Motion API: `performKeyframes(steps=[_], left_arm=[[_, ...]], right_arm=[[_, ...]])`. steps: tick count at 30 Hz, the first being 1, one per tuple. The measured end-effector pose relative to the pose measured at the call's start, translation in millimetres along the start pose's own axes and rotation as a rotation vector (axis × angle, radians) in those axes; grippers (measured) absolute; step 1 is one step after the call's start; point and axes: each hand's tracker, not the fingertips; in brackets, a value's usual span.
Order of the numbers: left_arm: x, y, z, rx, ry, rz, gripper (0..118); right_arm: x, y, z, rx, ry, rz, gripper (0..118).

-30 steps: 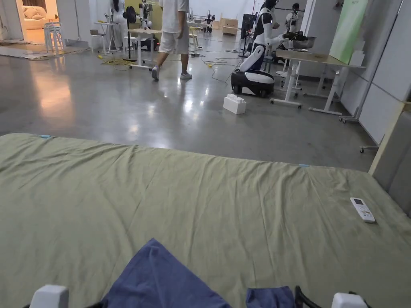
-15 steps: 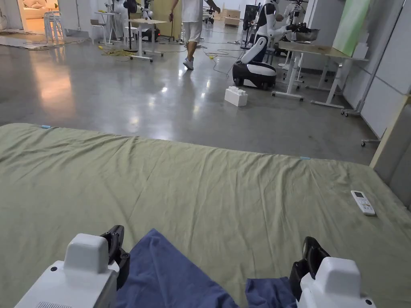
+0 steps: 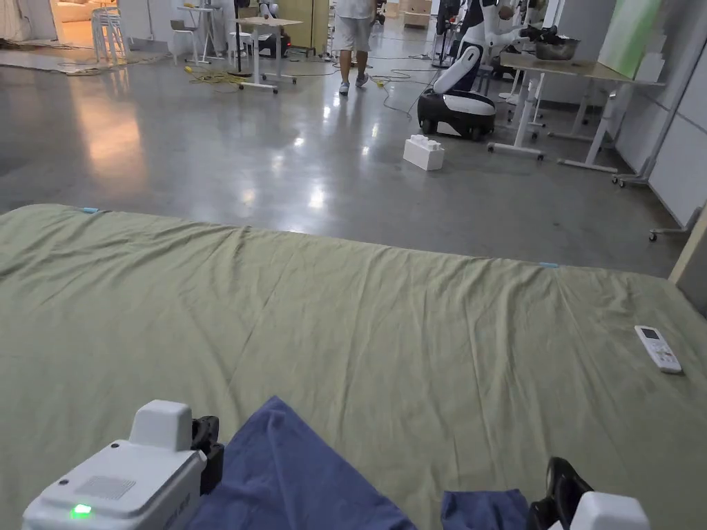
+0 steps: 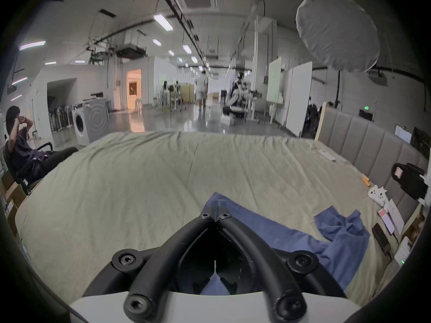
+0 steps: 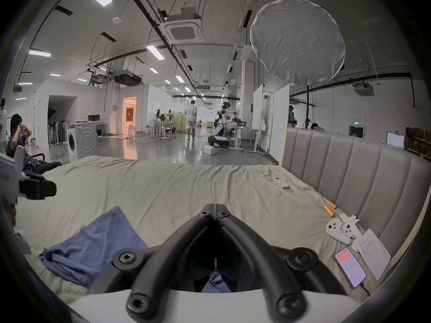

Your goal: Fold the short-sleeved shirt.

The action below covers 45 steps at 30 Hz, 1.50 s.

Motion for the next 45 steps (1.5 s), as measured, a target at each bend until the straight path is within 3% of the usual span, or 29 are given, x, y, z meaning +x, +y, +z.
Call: performKeyframes(steps=[3, 4, 6, 8, 9, 10, 12, 13, 16, 17, 19, 22, 25, 27, 29, 32, 34, 35, 37, 40, 42, 45], left_arm=[[-9, 18, -57, -0.112, -0.021, -0.005, 1], [-13, 24, -81, -0.136, -0.03, 0.007, 7], [-15, 34, -119, -0.225, -0.064, 0.015, 41], [-16, 40, -155, -0.273, -0.062, 0.007, 90], [-15, 43, -174, -0.306, -0.06, 0.003, 101], [-15, 30, -127, -0.336, -0.062, -0.002, 105], [-14, 28, -126, -0.374, -0.074, -0.007, 105], [9, 45, -162, -0.372, -0.081, 0.0, 105], [20, 37, -156, -0.433, -0.064, -0.05, 105], [18, 25, -230, -0.459, -0.051, -0.064, 105], [24, 12, -264, -0.525, -0.039, -0.117, 104], [41, 3, -251, -0.509, -0.047, -0.202, 87], [47, 7, -231, -0.465, -0.067, -0.214, 59], [50, 4, -218, -0.426, -0.114, -0.263, 9], [51, 3, -206, -0.432, -0.1, -0.302, 6], [40, 5, -177, -0.414, -0.125, -0.249, 6], [34, 8, -150, -0.357, -0.132, -0.2, 6], [32, 9, -138, -0.329, -0.127, -0.191, 6], [33, 19, -122, -0.293, -0.131, -0.173, 6], [35, 30, -103, -0.25, -0.124, -0.143, 6], [22, 21, -111, -0.249, -0.117, -0.113, 6], [16, 15, -92, -0.224, -0.106, -0.095, 6]], right_arm=[[2, -9, -13, -0.034, 0.001, 0.0, 0], [2, -12, -17, -0.045, 0.004, 0.004, 0], [4, -19, -24, -0.067, 0.002, 0.011, 0], [5, -25, -30, -0.088, 0.002, 0.015, 0], [6, -28, -33, -0.1, 0.001, 0.016, 0], [8, -32, -35, -0.113, -0.004, 0.015, 0], [12, -41, -39, -0.146, -0.009, 0.003, 0], [14, -47, -40, -0.193, -0.006, -0.026, 0], [17, -55, -38, -0.207, -0.011, 0.001, 0], [18, -58, -36, -0.215, -0.01, 0.003, 0], [21, -64, -34, -0.24, -0.011, -0.006, 0], [28, -71, -30, -0.27, -0.027, -0.009, 0], [35, -74, -33, -0.297, -0.04, -0.012, 0], [41, -75, -41, -0.329, -0.032, -0.03, 0], [46, -73, -55, -0.372, -0.016, -0.043, 0], [51, -66, -90, -0.454, 0.033, -0.023, 4], [53, -61, -116, -0.493, 0.06, -0.028, 28], [53, -60, -131, -0.54, 0.081, -0.022, 48], [50, -60, -161, -0.589, 0.105, -0.002, 66], [43, -64, -200, -0.665, 0.141, 0.015, 72], [40, -75, -223, -0.737, 0.153, -0.029, 82], [36, -101, -247, -0.922, 0.147, -0.074, 80]])
